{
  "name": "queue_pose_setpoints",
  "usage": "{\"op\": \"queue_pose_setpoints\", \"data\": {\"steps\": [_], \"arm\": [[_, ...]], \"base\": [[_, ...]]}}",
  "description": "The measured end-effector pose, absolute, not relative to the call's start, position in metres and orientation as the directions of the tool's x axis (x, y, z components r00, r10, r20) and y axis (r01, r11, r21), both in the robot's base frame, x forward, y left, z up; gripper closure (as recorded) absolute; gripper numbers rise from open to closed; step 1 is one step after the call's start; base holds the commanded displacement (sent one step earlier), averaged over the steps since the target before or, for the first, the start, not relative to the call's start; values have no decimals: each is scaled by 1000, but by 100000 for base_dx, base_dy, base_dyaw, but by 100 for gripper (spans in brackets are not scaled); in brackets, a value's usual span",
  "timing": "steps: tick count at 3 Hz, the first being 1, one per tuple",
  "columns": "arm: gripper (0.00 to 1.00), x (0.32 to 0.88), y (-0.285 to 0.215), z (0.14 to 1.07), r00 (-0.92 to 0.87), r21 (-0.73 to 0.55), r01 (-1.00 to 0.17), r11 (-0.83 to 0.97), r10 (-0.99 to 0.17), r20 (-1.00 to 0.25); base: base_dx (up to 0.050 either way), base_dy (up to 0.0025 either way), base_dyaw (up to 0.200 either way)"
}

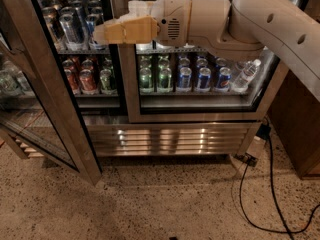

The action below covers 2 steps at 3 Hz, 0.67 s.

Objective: Open left fridge door

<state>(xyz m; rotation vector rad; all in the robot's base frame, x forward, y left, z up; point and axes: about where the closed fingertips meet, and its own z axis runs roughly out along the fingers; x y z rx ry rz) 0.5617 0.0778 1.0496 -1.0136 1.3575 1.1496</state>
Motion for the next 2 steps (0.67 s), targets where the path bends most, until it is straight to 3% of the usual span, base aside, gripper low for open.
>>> {"op": "queue_pose_setpoints", "data": {"steps": [2], "arm": [[42,562,78,1050,-101,103,-978,182,20,-995]], "base": [[0,0,0]]}}
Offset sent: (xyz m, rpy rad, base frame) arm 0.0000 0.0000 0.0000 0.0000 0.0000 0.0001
